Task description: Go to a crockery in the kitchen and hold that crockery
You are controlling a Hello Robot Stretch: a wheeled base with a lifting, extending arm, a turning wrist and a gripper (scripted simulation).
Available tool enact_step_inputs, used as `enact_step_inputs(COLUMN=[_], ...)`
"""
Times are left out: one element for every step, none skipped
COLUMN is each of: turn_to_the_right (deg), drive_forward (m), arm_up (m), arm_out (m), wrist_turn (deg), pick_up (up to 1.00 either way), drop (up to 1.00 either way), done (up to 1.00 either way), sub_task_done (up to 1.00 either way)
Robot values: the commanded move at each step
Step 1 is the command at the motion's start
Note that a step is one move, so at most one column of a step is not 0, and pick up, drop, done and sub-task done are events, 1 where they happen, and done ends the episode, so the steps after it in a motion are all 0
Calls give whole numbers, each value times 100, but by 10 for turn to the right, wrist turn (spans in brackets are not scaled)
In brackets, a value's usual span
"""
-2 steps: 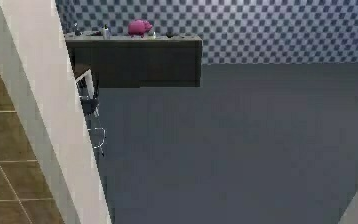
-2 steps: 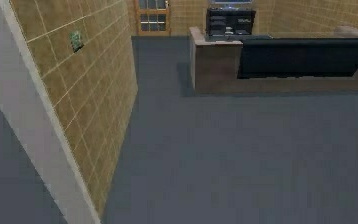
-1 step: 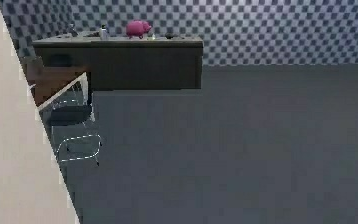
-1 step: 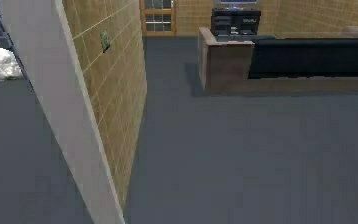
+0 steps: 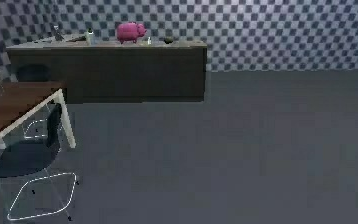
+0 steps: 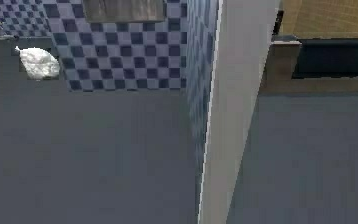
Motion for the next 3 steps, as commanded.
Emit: enact_step_inputs(turn_to_the_right=[-450,-210,0], drive_forward=[0,0,35], arm_up=[0,0,0], arm_out=[0,0,0], wrist_turn=[0,0,0], pick_up=[0,0,0], drop=[0,0,0], done=[0,0,0], sub_task_done=[0,0,0])
